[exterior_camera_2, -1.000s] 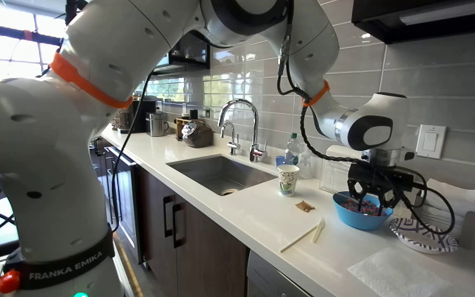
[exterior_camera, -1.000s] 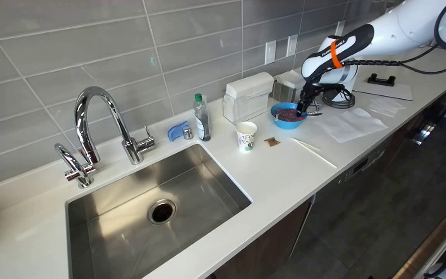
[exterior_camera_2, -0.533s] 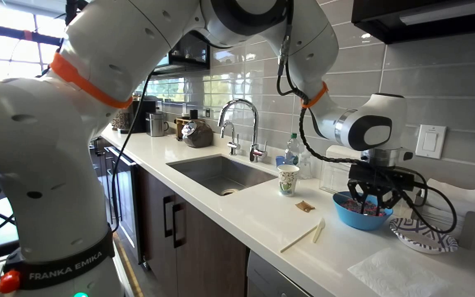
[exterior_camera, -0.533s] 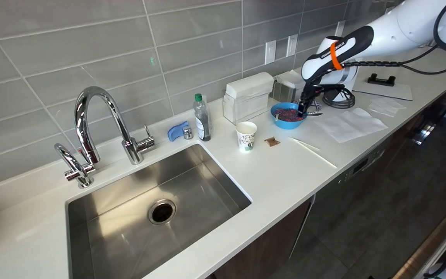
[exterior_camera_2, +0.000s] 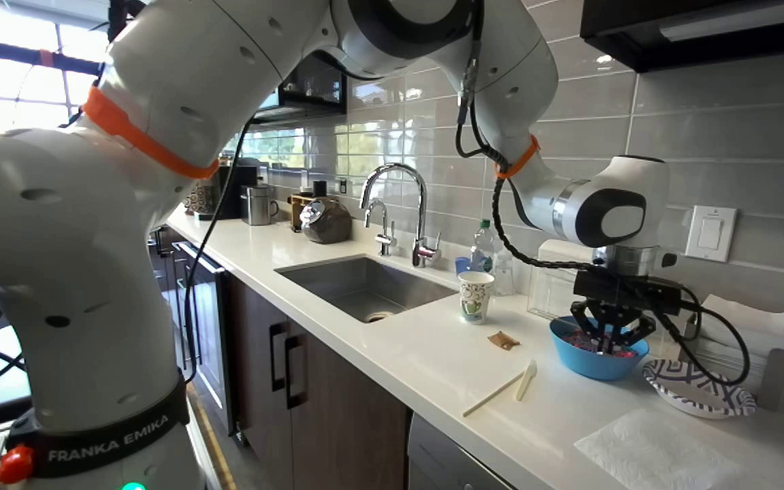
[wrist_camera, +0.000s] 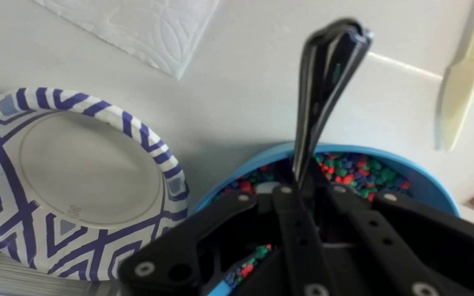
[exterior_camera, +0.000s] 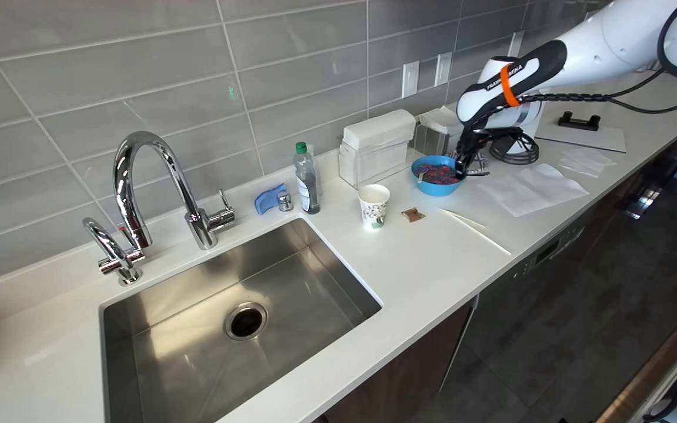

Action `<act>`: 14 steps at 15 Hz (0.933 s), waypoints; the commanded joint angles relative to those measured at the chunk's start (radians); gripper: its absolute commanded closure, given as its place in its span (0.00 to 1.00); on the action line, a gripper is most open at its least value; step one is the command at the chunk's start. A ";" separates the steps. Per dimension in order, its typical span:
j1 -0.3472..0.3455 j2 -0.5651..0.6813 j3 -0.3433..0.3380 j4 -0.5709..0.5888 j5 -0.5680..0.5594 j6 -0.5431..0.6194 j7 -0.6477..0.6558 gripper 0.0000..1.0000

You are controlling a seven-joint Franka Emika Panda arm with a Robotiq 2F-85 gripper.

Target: Use the spoon to place some contents from the blue bowl inside the coffee cup.

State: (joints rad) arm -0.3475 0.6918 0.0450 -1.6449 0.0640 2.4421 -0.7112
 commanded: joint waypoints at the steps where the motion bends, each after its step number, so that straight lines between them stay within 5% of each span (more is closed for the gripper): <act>1: 0.014 0.005 -0.012 0.015 -0.016 -0.054 0.009 0.97; 14: -0.046 0.017 0.046 0.059 0.082 -0.131 -0.107 0.97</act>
State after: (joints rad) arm -0.3626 0.6922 0.0652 -1.6161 0.0999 2.3594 -0.7614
